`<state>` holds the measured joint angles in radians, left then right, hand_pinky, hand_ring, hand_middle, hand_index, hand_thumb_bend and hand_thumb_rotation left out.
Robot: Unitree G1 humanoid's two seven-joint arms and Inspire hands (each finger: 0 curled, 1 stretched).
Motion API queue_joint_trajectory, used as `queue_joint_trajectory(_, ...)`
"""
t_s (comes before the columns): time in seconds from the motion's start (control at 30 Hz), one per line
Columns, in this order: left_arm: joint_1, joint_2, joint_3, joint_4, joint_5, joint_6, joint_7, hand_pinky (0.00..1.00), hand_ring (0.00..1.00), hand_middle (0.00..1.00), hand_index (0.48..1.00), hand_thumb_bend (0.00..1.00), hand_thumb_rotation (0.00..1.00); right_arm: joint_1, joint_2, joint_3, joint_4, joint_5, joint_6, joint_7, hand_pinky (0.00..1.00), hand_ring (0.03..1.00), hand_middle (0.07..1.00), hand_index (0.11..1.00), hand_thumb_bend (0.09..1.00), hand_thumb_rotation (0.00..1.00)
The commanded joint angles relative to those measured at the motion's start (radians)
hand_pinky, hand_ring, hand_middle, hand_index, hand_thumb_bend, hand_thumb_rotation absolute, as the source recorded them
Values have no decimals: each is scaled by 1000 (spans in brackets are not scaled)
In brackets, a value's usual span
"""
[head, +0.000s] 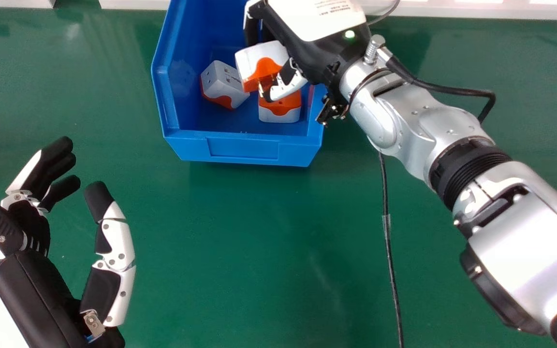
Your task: Pick all objects and put in blue box
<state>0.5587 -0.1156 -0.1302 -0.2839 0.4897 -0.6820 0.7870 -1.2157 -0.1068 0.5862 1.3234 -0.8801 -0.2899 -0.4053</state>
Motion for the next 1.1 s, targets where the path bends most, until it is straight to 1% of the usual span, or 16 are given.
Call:
queue_joint_trajectory(0.0, -6, -73, -14, -13, 2, -12, 5, 656, 718, 725, 735, 256, 0, -78, 7, 22, -9, -11, 36, 31, 613, 876, 921, 822, 839, 39)
queue_joint_trajectory(0.03, -5, -73, -13, -12, 4, -14, 7, 658, 719, 725, 735, 255, 0, -80, 10, 35, -10, -18, 51, 34, 684, 937, 960, 872, 896, 67)
queue_joint_trajectory(0.07, -6, -73, -12, -10, 4, -16, 8, 659, 719, 724, 734, 253, 0, -80, 12, 46, -10, -24, 64, 34, 771, 968, 980, 921, 939, 113)
queue_joint_trajectory(0.13, -6, -71, -12, -7, 4, -20, 9, 660, 720, 725, 733, 254, 0, -80, 13, 65, -13, -35, 80, 33, 907, 992, 995, 978, 977, 192)
queue_joint_trajectory(0.17, -7, -70, -11, -5, 4, -21, 10, 660, 720, 725, 734, 255, 0, -80, 13, 73, -14, -40, 86, 30, 949, 996, 998, 989, 988, 224)
queue_joint_trajectory(0.23, -8, -70, -12, -4, 3, -23, 12, 655, 715, 724, 732, 257, 0, -79, 11, 85, -17, -44, 92, 19, 987, 999, 1000, 998, 998, 276)
queue_joint_trajectory(0.4, -4, -68, -11, -2, 1, -28, 10, 658, 716, 723, 733, 258, 0, -72, 3, 90, -23, -30, 78, -9, 1000, 1000, 1000, 1000, 1000, 352)
queue_joint_trajectory(0.6, 17, -69, -22, -9, -1, -39, 7, 666, 724, 726, 736, 257, 0, -28, -22, 42, -91, 21, 35, -48, 1000, 1000, 1000, 1000, 1000, 423)
queue_joint_trajectory(0.67, 28, -71, -26, -11, -1, -40, 6, 671, 727, 726, 736, 260, 0, 29, -31, 3, -140, 65, -22, -102, 1000, 1000, 1000, 1000, 1000, 414)
queue_joint_trajectory(0.7, 34, -72, -27, -13, 1, -41, 7, 676, 730, 728, 738, 259, 0, 63, -35, -16, -166, 84, -57, -135, 993, 1000, 1000, 1000, 1000, 453)
queue_joint_trajectory(0.77, 43, -73, -30, -17, 5, -40, 5, 674, 730, 729, 737, 254, 0, 140, -44, -45, -227, 114, -122, -208, 979, 1000, 1000, 1000, 1000, 594)
queue_joint_trajectory(0.83, 48, -75, -35, -19, 0, -43, 2, 675, 732, 730, 735, 250, 0, 239, -49, -88, -304, 171, -215, -230, 994, 1000, 1000, 1000, 1000, 710)
queue_joint_trajectory(0.9, 54, -74, -41, -20, -9, -50, -3, 678, 732, 730, 733, 250, 0, 343, -52, -117, -385, 212, -290, -249, 996, 1000, 1000, 1000, 999, 784)
queue_joint_trajectory(0.97, 63, -76, -45, -23, -7, -48, -6, 683, 734, 729, 734, 252, 0, 449, -51, -133, -455, 238, -364, -263, 974, 1000, 1000, 1000, 981, 818)
queue_joint_trajectory(1.03, 71, -77, -52, -25, -12, -50, -10, 689, 738, 729, 734, 251, 0, 557, -47, -151, -511, 289, -436, -229, 936, 1000, 1000, 1000, 938, 828)
queue_joint_trajectory(1.07, 74, -77, -55, -25, -16, -52, -11, 693, 741, 729, 735, 250, 0, 619, -43, -165, -546, 343, -462, -180, 922, 1000, 1000, 1000, 921, 830)
